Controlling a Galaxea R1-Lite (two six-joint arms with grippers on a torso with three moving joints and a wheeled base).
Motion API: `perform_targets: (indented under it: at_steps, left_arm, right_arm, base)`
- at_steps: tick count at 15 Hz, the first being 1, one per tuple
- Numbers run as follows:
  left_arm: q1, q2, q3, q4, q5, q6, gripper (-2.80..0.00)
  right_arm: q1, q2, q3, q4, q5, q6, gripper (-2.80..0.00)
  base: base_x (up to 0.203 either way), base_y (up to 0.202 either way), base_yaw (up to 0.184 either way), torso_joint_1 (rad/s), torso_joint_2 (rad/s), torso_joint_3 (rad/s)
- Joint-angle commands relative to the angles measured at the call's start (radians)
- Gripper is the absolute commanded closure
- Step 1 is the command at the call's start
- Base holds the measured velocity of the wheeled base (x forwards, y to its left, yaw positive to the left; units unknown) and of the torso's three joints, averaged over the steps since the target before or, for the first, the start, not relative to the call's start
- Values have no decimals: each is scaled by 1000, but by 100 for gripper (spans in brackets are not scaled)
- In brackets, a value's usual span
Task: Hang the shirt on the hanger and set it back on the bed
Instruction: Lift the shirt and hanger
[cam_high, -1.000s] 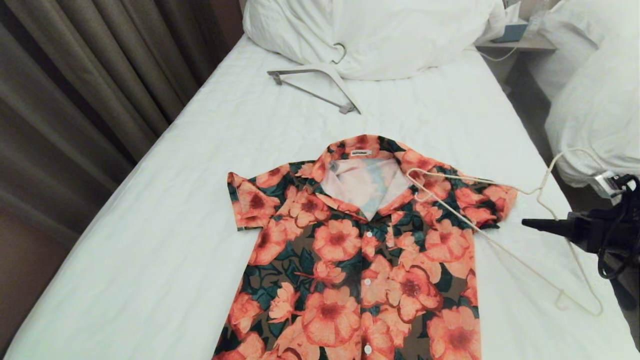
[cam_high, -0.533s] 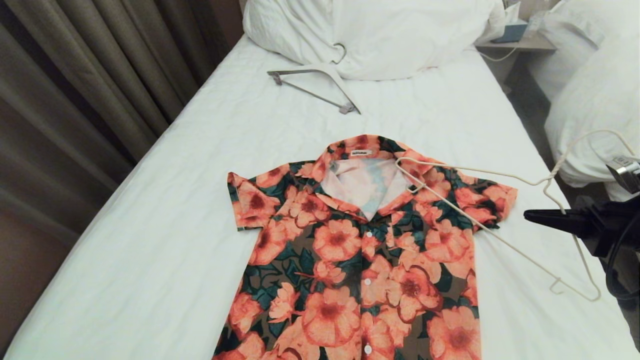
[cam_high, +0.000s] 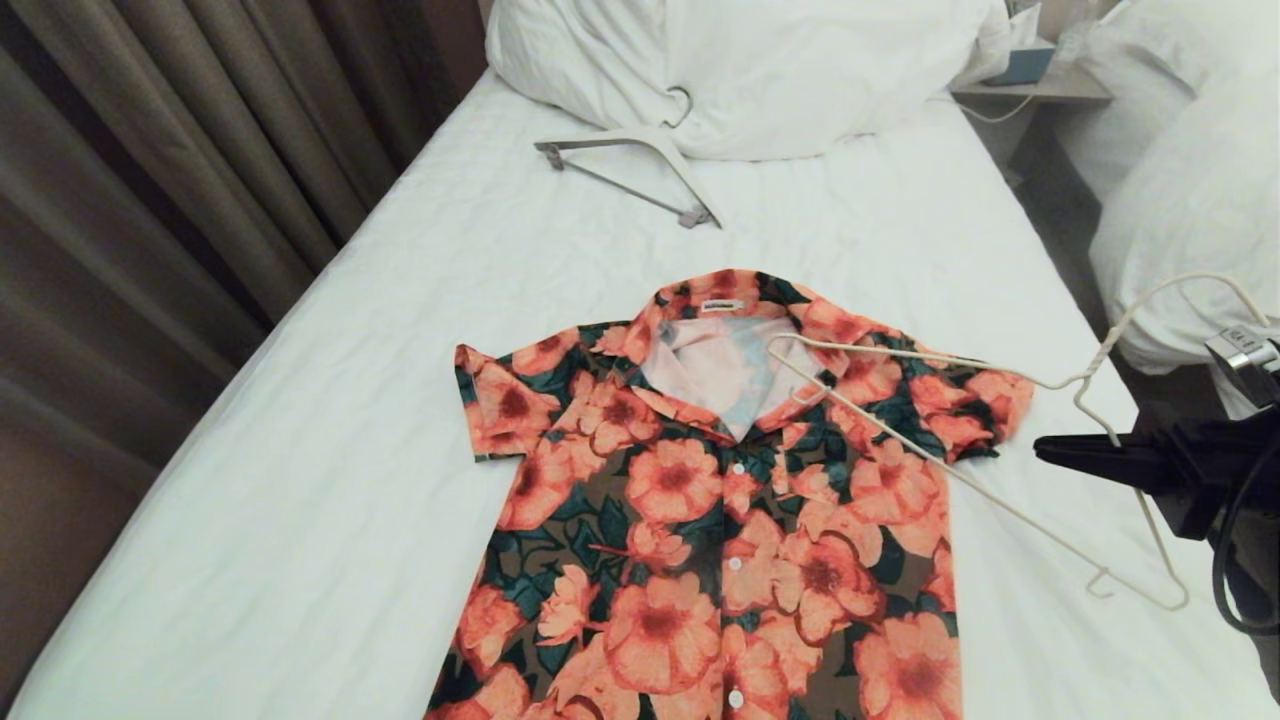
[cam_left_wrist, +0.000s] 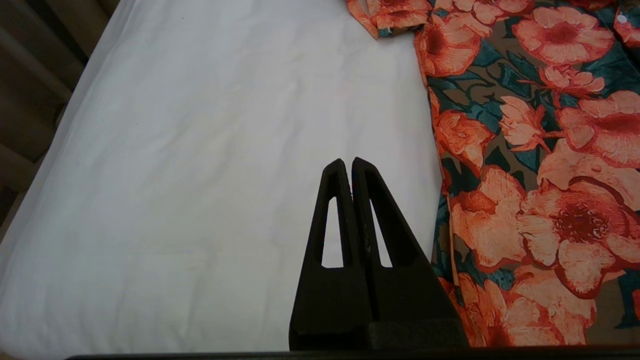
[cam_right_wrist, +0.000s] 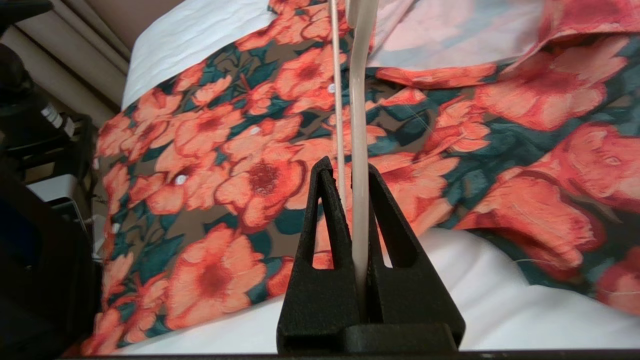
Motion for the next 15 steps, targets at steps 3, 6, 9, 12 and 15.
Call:
perform_targets:
  at_steps: [3,6,9,12,15]
  left_arm:
    - [0,1,1,1,-2,2,0]
    - [0,1,2,1,-5,11,0]
    - [0,19,-3,13,-4,6,0]
    - [-7,76,-9,25,-5,-15,0]
    - [-11,178,-55,-3,-44,21,0]
  right_arm:
    - [44,-36,50,-6,16,-53,0]
    - [67,-36,67,-6,16,-110,0]
    - [27,-33,39,-5,17,-107,0]
    - [-7,-3,16,-4,17,-107,0]
    - [-11,21,-30,-4,17,-107,0]
  base:
    - [0,0,0,0,0,0]
    - [0,0,0,0,0,0]
    - [0,0,0,0,0,0]
    - [0,0,0,0,0,0]
    - [0,0,0,0,0,0]
